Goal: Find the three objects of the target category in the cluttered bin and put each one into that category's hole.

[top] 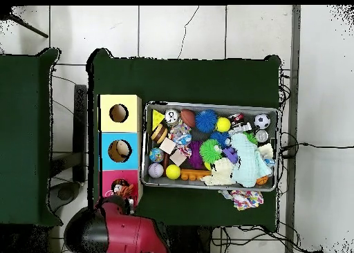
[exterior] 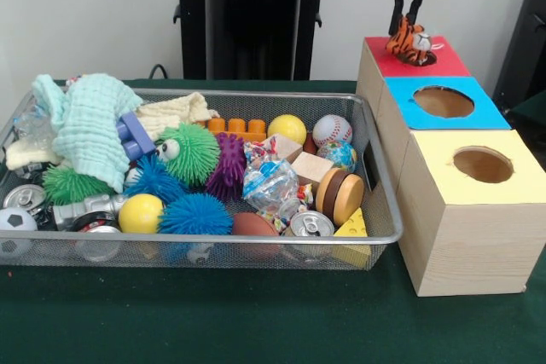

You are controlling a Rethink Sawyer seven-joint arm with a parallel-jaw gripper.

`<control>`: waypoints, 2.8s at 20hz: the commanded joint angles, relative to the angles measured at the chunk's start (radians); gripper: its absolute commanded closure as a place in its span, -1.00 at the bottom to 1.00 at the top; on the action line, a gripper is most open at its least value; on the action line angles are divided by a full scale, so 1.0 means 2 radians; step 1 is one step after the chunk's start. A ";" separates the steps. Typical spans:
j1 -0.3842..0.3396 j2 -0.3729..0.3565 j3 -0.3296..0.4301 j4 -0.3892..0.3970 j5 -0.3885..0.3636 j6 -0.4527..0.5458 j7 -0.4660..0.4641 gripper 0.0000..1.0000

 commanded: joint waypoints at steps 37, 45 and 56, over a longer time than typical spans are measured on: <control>0.044 0.035 -0.011 -0.093 0.090 0.069 0.166 1.00; 0.045 0.054 -0.016 -0.103 0.097 0.061 0.161 1.00; 0.007 0.079 -0.022 -0.069 0.066 0.012 0.120 1.00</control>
